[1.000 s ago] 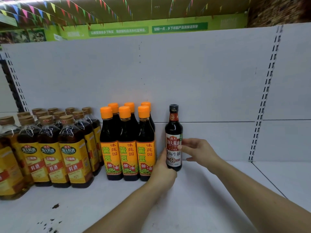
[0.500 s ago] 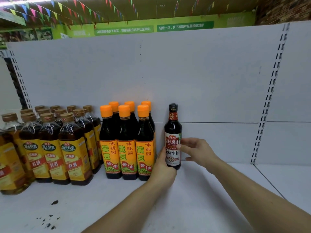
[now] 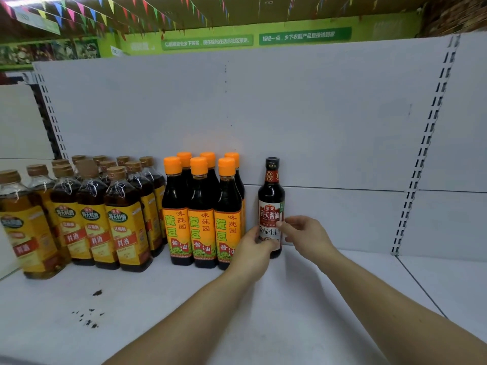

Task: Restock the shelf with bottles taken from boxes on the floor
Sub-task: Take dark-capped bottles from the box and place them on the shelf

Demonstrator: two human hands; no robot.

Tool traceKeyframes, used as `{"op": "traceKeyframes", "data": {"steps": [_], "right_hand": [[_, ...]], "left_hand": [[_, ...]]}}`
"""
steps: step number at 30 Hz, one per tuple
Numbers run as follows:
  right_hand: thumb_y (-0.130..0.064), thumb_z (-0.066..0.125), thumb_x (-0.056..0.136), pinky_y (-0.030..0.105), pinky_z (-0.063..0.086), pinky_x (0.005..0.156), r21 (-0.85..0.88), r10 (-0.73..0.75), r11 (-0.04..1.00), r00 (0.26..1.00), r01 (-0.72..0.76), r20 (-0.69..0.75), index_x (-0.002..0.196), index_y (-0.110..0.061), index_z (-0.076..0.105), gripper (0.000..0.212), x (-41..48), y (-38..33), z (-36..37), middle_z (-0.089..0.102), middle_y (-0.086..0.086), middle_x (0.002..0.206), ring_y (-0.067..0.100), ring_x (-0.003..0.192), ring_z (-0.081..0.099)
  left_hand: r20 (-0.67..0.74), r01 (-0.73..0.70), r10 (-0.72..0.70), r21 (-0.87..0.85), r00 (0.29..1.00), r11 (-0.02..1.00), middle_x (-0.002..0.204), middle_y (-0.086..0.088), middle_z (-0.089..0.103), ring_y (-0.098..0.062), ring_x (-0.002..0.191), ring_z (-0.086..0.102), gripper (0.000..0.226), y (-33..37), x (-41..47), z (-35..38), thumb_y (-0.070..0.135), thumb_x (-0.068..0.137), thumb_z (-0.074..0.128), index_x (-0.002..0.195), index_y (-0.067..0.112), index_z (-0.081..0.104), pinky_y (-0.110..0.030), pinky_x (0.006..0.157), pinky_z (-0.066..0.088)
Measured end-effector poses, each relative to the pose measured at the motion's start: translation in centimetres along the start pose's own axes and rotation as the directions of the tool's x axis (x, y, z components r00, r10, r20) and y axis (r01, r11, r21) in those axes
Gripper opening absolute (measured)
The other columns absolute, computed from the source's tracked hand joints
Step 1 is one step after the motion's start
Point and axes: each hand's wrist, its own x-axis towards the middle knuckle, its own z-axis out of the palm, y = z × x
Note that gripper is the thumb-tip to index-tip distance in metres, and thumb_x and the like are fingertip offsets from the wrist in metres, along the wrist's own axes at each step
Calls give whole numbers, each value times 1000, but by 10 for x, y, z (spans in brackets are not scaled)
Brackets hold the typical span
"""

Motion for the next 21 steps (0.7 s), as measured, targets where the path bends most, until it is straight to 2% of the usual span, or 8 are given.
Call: {"op": "traceKeyframes", "data": {"steps": [3, 7, 12, 15, 17, 21], "right_hand": [[-50, 70, 92, 45, 57, 95, -10, 25, 1000, 1000, -25, 3, 120, -15, 68, 45, -10, -3, -1, 73, 1, 114, 22, 103, 71], [-42, 65, 98, 47, 57, 91, 39, 72, 997, 997, -74, 43, 100, -19, 69, 24, -33, -12, -2, 75, 3, 102, 23, 95, 73], [-36, 69, 97, 45, 58, 91, 30, 107, 993, 991, -110, 85, 107, -19, 70, 20, -65, -20, -3, 74, 3, 107, 20, 98, 73], [-35, 70, 96, 40, 58, 87, -44, 78, 996, 996, -76, 52, 108, -20, 72, 19, -84, -23, 0, 75, -2, 103, 18, 95, 73], [-36, 70, 95, 39, 58, 87, -64, 81, 995, 996, -79, 27, 105, -23, 72, 17, -97, -26, 3, 75, -3, 103, 17, 94, 73], [-41, 70, 95, 43, 59, 91, 24, 134, 991, 991, -134, -8, 109, -21, 72, 25, -125, -33, 14, 74, -3, 108, 15, 95, 74]], "left_hand": [[-21, 27, -26, 11, 999, 1000, 134, 0, 65, -19, 120, 60, 44, -1, -12, -1, 26, 98, 65, 141, 19, 56, -34, 100, 48], [-80, 63, -60, 28, 995, 998, 124, -1, 65, -19, 114, 61, 34, -2, -26, -11, 35, 98, 66, 127, 20, 58, -39, 100, 51], [-76, 79, -77, 26, 994, 997, 116, 6, 65, -16, 112, 62, 35, -4, -43, -29, 40, 98, 65, 126, 20, 59, -45, 102, 51], [-64, 71, -71, 5, 995, 997, 114, 8, 65, -11, 106, 64, 23, -7, -52, -44, 38, 99, 64, 117, 24, 61, -45, 101, 52], [-48, 74, -74, -2, 996, 997, 116, 5, 67, -10, 106, 64, 25, -10, -57, -55, 37, 99, 64, 119, 22, 62, -45, 101, 52], [6, 81, -81, -41, 997, 996, 118, 5, 67, -9, 105, 65, 32, -16, -69, -75, 38, 97, 66, 124, 20, 63, -40, 96, 51]]}}
